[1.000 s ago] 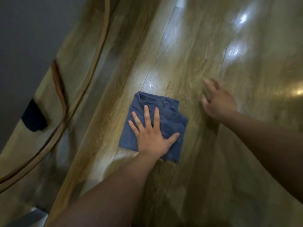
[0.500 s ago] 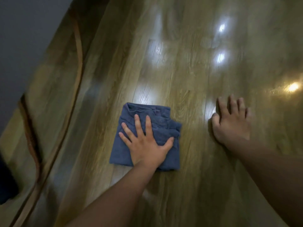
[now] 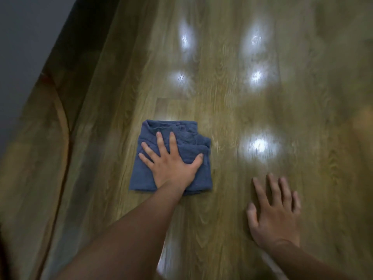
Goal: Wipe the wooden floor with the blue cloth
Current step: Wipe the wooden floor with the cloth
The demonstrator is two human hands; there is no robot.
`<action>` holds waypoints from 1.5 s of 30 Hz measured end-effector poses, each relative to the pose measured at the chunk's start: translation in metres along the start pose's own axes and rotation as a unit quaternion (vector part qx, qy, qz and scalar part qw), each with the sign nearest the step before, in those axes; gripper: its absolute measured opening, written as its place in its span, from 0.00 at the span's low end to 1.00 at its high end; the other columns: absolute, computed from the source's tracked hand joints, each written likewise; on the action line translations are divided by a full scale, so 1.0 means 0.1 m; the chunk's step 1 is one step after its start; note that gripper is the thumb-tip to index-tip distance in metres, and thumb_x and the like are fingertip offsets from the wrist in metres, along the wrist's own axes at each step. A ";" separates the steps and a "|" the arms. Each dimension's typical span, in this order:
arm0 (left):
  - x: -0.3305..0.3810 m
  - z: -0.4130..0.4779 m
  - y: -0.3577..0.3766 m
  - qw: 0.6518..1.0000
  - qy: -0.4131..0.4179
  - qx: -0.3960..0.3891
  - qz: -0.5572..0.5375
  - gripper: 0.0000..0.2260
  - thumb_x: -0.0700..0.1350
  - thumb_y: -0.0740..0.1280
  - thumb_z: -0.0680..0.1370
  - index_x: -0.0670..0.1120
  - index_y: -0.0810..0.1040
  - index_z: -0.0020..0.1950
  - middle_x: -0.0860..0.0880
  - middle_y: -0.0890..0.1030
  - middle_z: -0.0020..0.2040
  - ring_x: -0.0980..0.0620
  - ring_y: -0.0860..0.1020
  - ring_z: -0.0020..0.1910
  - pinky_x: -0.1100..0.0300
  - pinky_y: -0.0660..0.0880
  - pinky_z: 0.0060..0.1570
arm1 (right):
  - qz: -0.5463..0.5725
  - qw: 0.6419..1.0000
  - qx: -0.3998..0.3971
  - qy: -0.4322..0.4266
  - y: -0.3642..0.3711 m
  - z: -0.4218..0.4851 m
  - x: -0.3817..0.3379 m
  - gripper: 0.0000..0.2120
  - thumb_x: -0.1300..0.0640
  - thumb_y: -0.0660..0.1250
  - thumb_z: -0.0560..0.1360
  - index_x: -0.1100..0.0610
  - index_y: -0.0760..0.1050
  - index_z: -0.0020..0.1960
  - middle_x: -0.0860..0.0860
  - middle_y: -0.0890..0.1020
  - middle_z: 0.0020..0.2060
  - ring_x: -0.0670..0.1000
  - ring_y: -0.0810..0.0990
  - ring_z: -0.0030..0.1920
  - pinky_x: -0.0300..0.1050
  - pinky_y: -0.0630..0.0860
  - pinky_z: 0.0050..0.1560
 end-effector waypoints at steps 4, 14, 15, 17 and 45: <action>0.16 0.38 -0.09 1.000 0.007 -0.007 0.002 0.50 0.83 0.42 0.64 0.56 0.41 0.80 0.48 0.40 0.82 0.31 0.37 0.77 0.32 0.35 0.72 | 0.007 0.998 0.068 -0.006 0.05 -0.01 0.06 0.34 0.43 0.57 0.70 0.49 0.67 0.75 0.58 0.67 0.76 0.64 0.64 0.76 0.68 0.57 0.72; 0.62 1.49 -0.32 1.000 0.018 0.000 0.009 0.50 0.82 0.43 0.65 0.56 0.45 0.81 0.48 0.43 0.82 0.31 0.39 0.77 0.32 0.36 0.72 | -0.094 0.987 0.120 -0.054 0.30 0.16 0.16 0.30 0.36 0.46 0.78 0.46 0.62 0.76 0.55 0.61 0.78 0.57 0.54 0.80 0.67 0.61 0.70; 0.66 1.59 -0.35 1.000 0.023 -0.001 0.009 0.50 0.82 0.44 0.65 0.56 0.46 0.81 0.48 0.44 0.82 0.31 0.39 0.77 0.32 0.36 0.72 | -0.120 0.981 0.131 -0.076 0.30 0.16 0.18 0.30 0.37 0.46 0.79 0.47 0.61 0.76 0.57 0.60 0.78 0.58 0.54 0.80 0.66 0.62 0.69; 0.79 1.90 -0.43 1.000 0.020 0.000 -0.004 0.50 0.82 0.45 0.65 0.56 0.47 0.81 0.48 0.44 0.82 0.31 0.40 0.78 0.32 0.36 0.72 | -0.162 0.964 0.169 -0.127 0.19 0.26 0.14 0.30 0.39 0.44 0.81 0.49 0.56 0.80 0.59 0.56 0.80 0.60 0.51 0.80 0.63 0.58 0.72; 1.64 3.82 -0.83 0.999 0.039 0.021 -0.019 0.49 0.81 0.47 0.66 0.55 0.52 0.80 0.46 0.48 0.82 0.29 0.42 0.77 0.30 0.38 0.72 | 0.016 0.996 0.030 0.083 -0.76 3.89 -1.03 0.30 0.38 0.47 0.77 0.40 0.55 0.79 0.53 0.54 0.81 0.61 0.47 0.80 0.72 0.41 0.75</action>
Point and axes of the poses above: each hand's wrist, its own z-axis towards the middle knuckle, its own y-axis out of the palm, x = y × z, the point moved 1 cm from there along z, towards the middle knuckle
